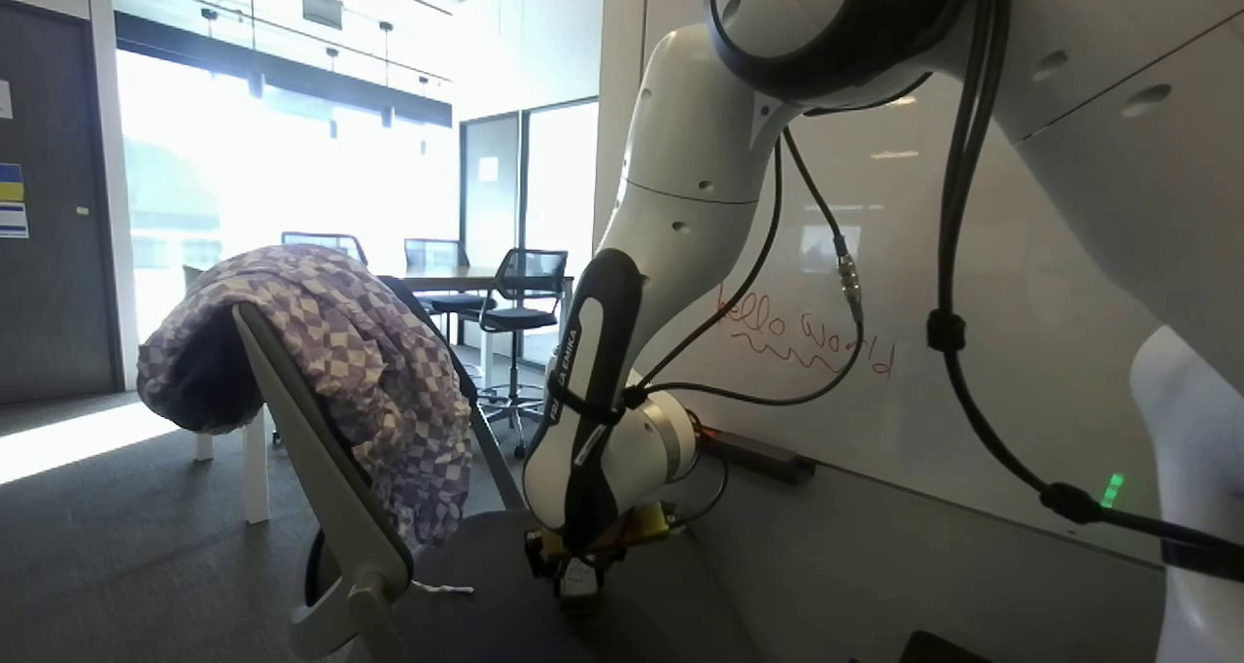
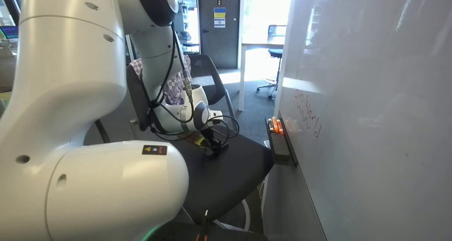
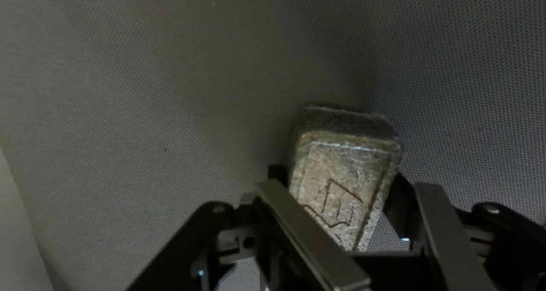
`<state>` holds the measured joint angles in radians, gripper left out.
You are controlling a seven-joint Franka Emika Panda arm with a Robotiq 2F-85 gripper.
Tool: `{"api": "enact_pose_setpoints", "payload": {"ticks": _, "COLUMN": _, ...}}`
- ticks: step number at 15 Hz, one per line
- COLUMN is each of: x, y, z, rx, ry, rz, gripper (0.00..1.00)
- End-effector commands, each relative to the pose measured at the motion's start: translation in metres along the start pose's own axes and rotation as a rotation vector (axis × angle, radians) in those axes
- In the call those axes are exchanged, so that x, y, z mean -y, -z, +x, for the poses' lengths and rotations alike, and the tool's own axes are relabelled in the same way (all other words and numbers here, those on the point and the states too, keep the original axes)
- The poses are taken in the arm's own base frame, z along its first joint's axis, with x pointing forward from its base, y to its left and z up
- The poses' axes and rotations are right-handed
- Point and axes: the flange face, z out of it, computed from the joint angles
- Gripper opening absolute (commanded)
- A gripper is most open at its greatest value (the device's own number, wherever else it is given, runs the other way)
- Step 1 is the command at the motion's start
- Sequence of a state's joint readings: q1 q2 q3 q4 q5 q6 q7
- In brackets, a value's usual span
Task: Erase the words on the whiteboard
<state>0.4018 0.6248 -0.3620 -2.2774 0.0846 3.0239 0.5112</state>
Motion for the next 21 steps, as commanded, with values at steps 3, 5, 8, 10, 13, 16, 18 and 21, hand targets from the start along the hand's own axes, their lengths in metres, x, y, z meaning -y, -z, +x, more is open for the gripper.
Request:
{"api": "enact_pose_setpoints", "payload": {"ticks": 3, "x": 0.001, "y": 0.042, "z": -0.033, "rx": -0.116, "ry": 0.06, "rz": -0.041, "gripper": 0.33}}
{"api": "enact_pose_setpoints", "payload": {"ticks": 5, "x": -0.005, "y": 0.056, "z": -0.038, "rx": -0.177, "ry": 0.088, "rz": -0.078, "gripper": 0.33}}
{"api": "enact_pose_setpoints", "payload": {"ticks": 8, "x": -0.011, "y": 0.091, "z": -0.049, "rx": -0.211, "ry": 0.082, "rz": -0.093, "gripper": 0.33}}
{"api": "enact_pose_setpoints", "payload": {"ticks": 10, "x": -0.016, "y": 0.112, "z": -0.043, "rx": -0.284, "ry": 0.07, "rz": -0.112, "gripper": 0.33}}
{"api": "enact_pose_setpoints", "payload": {"ticks": 13, "x": -0.027, "y": 0.149, "z": -0.032, "rx": -0.392, "ry": 0.024, "rz": -0.147, "gripper": 0.33}}
{"api": "enact_pose_setpoints", "payload": {"ticks": 16, "x": -0.043, "y": 0.182, "z": -0.028, "rx": -0.495, "ry": -0.052, "rz": -0.163, "gripper": 0.33}}
{"api": "enact_pose_setpoints", "payload": {"ticks": 18, "x": -0.056, "y": 0.202, "z": -0.029, "rx": -0.571, "ry": -0.09, "rz": -0.186, "gripper": 0.33}}
{"api": "enact_pose_setpoints", "payload": {"ticks": 21, "x": -0.074, "y": 0.223, "z": -0.038, "rx": -0.663, "ry": -0.139, "rz": -0.221, "gripper": 0.33}}
